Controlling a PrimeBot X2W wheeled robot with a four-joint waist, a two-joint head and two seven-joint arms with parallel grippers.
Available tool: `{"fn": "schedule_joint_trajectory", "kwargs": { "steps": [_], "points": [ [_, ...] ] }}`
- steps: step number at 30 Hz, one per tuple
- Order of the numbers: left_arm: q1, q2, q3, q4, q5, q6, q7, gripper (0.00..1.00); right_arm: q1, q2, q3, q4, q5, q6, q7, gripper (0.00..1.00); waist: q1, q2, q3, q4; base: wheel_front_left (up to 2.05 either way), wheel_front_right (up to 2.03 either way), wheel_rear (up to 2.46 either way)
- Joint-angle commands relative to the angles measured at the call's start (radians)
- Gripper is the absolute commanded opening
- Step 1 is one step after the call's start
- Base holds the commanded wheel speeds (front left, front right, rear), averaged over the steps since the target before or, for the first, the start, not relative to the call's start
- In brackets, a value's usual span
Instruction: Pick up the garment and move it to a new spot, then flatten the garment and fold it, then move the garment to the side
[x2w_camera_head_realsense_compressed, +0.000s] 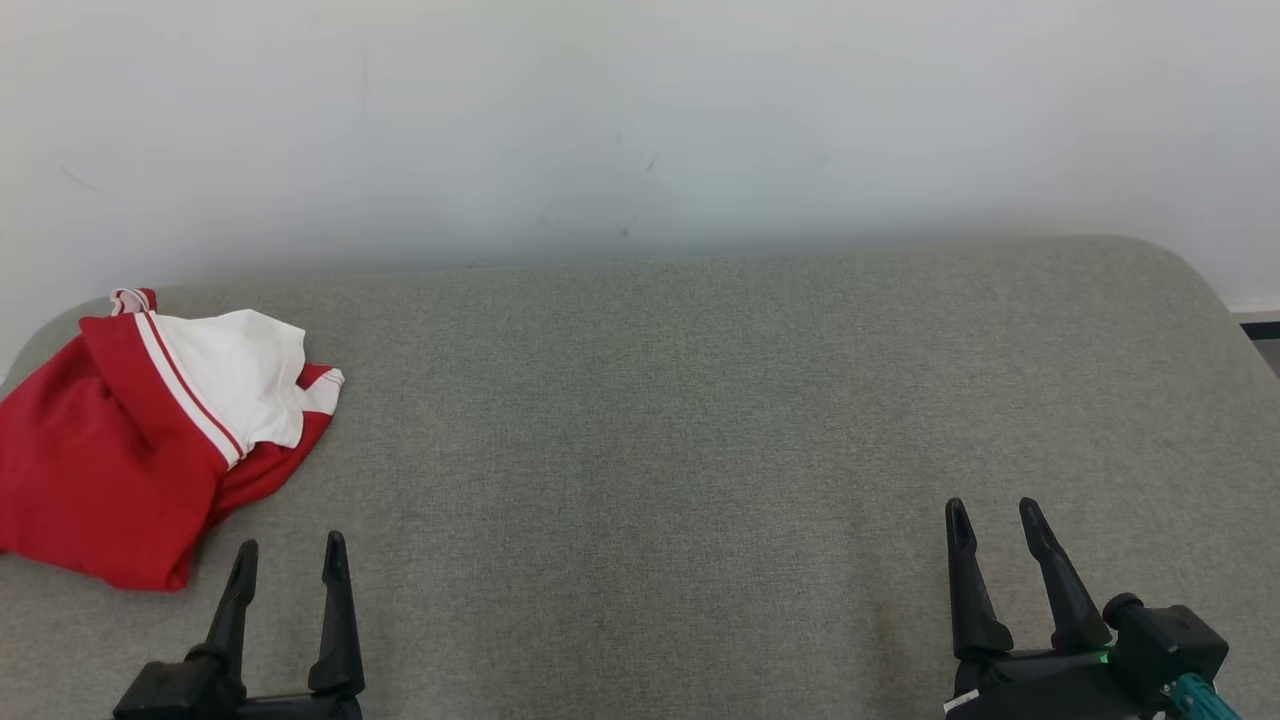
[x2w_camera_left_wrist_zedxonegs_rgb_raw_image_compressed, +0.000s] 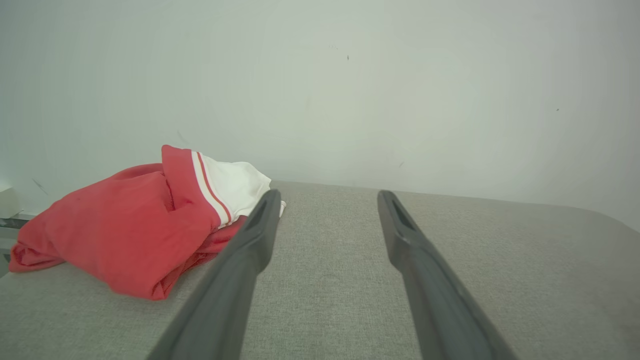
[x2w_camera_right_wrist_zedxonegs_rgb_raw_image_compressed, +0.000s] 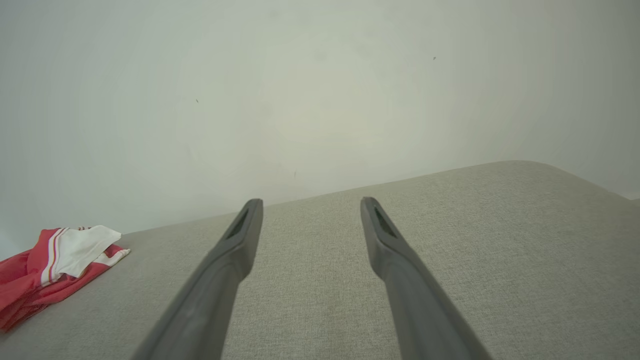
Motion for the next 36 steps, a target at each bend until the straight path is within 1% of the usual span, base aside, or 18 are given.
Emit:
{"fn": "schedule_joint_trajectory", "kwargs": {
  "steps": [1,13,16,20,36],
  "points": [
    [0.011,0.005,0.004,-0.003,0.025,0.002,-0.011,1.0,0.005,-0.003,0.001,-0.005,-0.029,-0.002,-0.012,1.0,0.0,0.0,-0.001,0.0,0.0,0.0,0.0],
    [0.014,0.002,0.014,0.025,0.065,0.001,-0.032,1.0,0.018,-0.003,0.002,-0.006,-0.1,-0.002,-0.032,1.0,0.0,0.0,-0.012,-0.002,0.0,0.0,0.0],
    [0.013,0.001,0.012,0.03,0.071,0.0,-0.037,1.0,0.02,-0.003,0.004,0.001,-0.099,-0.002,-0.038,1.0,0.0,0.0,-0.015,-0.002,0.0,0.0,0.0],
    [0.01,0.001,0.013,0.034,0.05,-0.002,-0.028,1.0,0.018,-0.003,0.003,0.012,-0.07,-0.002,-0.035,1.0,0.0,0.0,-0.016,-0.001,0.0,0.0,0.0],
    [0.027,0.006,0.01,0.012,0.028,0.017,0.01,1.0,0.012,-0.003,0.005,0.025,-0.041,-0.002,-0.026,1.0,0.0,0.0,-0.017,-0.002,0.0,0.0,0.0]
  ]
}}
